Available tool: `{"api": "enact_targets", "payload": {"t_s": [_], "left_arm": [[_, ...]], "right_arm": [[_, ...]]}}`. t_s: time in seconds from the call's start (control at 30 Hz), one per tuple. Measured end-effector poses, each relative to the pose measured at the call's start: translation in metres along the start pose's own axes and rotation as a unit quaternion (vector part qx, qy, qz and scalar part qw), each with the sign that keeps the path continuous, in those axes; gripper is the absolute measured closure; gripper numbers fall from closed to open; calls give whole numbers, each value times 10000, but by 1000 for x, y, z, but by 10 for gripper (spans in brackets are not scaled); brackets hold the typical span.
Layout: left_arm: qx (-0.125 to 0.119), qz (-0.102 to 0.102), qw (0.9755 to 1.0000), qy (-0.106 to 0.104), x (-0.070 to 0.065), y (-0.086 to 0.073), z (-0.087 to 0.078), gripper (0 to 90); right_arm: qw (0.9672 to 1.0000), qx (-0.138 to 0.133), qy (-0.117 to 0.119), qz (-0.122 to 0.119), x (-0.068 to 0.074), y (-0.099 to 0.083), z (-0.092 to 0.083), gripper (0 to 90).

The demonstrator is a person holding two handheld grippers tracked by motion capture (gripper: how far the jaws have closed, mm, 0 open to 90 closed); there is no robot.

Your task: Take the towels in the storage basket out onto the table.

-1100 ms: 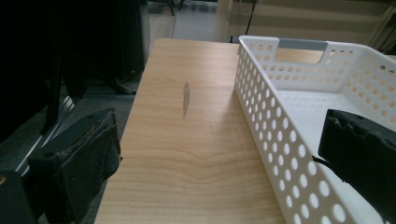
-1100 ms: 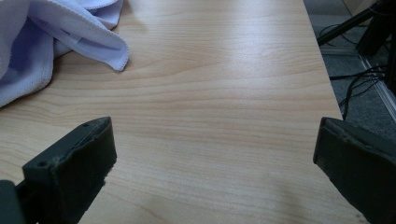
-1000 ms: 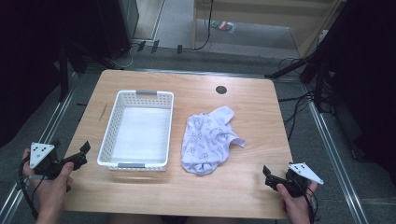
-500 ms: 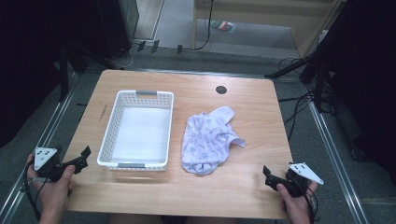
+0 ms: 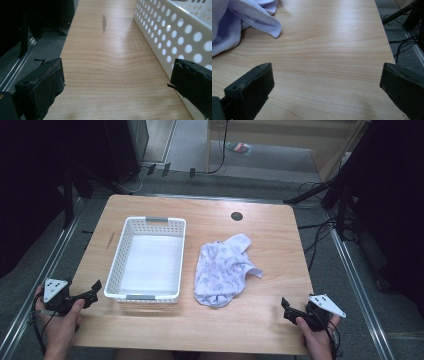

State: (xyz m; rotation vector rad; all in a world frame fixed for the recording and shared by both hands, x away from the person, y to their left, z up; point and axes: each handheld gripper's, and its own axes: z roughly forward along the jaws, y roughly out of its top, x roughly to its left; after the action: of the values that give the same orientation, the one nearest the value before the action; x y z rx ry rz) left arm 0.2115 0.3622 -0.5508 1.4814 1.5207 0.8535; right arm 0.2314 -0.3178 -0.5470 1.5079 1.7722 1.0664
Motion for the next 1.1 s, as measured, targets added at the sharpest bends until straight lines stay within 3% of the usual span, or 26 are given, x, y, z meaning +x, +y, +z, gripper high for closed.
{"api": "enact_targets", "payload": {"t_s": [0.2,0.3,0.5,0.77,1.1], "left_arm": [[32,30,10000,-72,-1,0,1,0],[200,43,9998,-74,-1,1,3,0],[442,-81,9989,-109,2,3,7,0],[495,-94,9987,-84,1,3,9,0],[786,-217,9967,-45,4,5,14,0]], "right_arm": [[10000,6,-1,-8,0,0,0,0],[10000,5,-15,5,0,0,0,0],[9999,32,-97,-34,1,0,1,0],[9999,33,-158,-21,1,0,1,6],[9996,58,-287,-34,2,0,1,31]]}}
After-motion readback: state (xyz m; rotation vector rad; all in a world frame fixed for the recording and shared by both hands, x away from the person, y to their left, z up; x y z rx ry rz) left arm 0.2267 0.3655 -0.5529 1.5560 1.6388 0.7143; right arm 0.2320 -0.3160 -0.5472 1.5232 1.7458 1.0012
